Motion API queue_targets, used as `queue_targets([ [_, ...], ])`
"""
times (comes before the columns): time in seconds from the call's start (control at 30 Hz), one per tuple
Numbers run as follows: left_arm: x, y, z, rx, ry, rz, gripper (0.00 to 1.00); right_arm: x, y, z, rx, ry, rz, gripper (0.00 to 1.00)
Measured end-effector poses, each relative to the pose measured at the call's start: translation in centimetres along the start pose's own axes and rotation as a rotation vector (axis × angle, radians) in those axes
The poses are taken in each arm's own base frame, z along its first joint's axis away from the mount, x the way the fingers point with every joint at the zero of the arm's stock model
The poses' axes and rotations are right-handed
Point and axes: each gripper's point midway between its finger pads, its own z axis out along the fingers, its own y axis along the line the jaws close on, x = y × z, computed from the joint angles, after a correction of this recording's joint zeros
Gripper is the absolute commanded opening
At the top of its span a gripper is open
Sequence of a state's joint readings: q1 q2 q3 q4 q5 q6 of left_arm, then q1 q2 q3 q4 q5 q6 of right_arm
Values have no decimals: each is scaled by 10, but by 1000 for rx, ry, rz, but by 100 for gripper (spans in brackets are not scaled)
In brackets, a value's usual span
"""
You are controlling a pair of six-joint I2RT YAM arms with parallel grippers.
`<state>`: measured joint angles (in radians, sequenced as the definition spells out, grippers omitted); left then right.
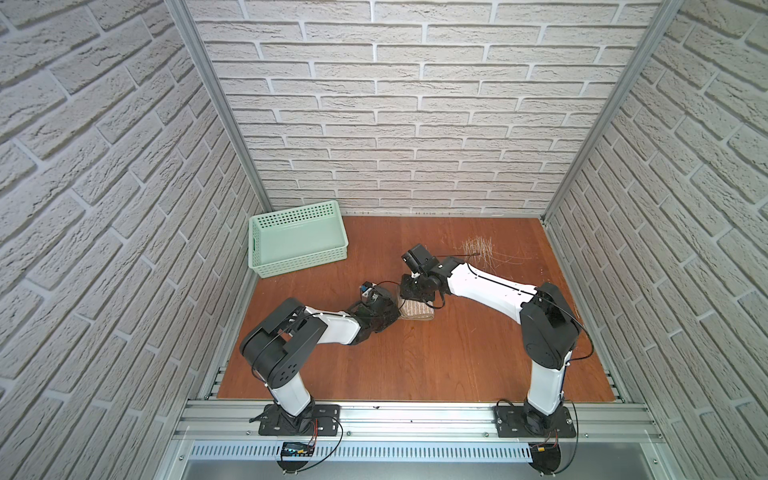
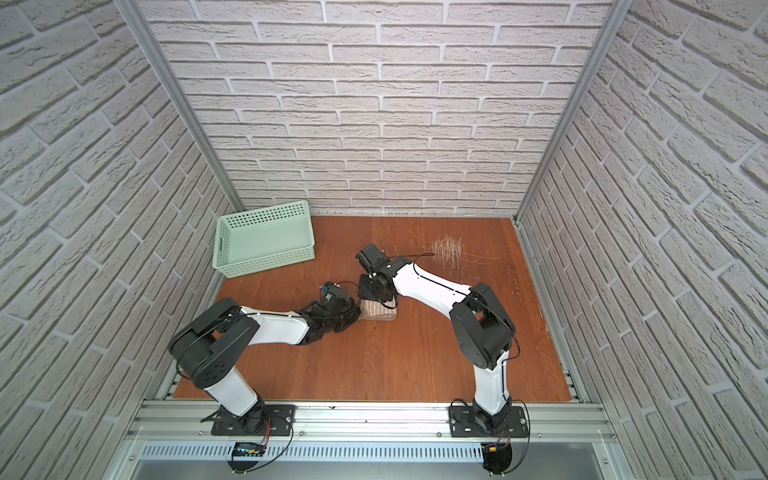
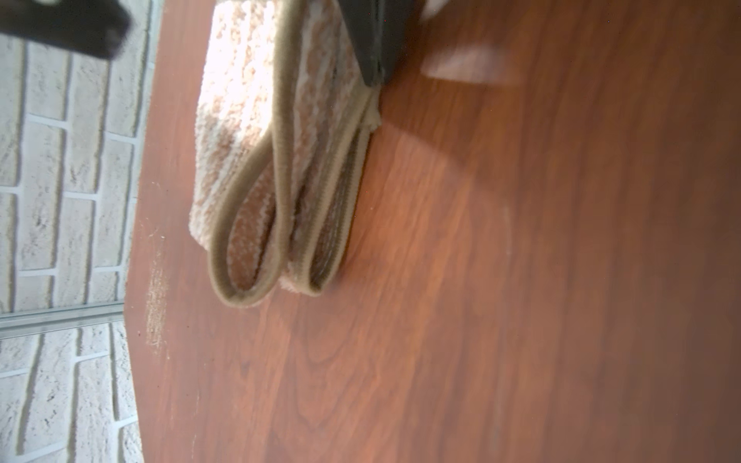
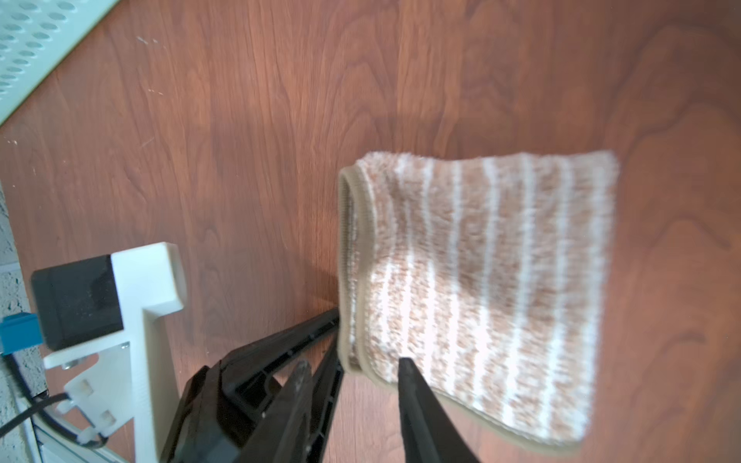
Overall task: Fold the square dishcloth
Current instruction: Smooth out the cleaning item at the center of the board.
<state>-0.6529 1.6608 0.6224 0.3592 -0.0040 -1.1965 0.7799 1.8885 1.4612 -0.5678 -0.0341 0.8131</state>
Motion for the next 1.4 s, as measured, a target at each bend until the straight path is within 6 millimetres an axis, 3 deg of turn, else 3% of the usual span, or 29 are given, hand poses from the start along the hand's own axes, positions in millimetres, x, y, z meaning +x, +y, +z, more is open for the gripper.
queue_targets([
  [0.23, -11, 3, -21, -54, -62, 16, 22, 3, -20, -18, 56, -43, -4, 24],
  [0.5, -15, 16, -38, -145, -108, 40, 15, 18, -48, -28, 82, -49, 14, 16],
  [0.7, -17, 13, -43, -171, -130, 59, 12, 36, -53, -12, 36, -4, 47, 11],
  [1.07, -15, 21, -45, -211, -131, 69, 11, 40, -27, 12, -107, 40, 82, 10],
  [1.23, -18, 28, -49, -245, -147, 74, 11, 44, -30, 19, -102, 54, 93, 10],
  [1.4, -29, 28, -68, -273, -199, 95, 11, 53, -39, 28, -81, 77, 109, 9],
])
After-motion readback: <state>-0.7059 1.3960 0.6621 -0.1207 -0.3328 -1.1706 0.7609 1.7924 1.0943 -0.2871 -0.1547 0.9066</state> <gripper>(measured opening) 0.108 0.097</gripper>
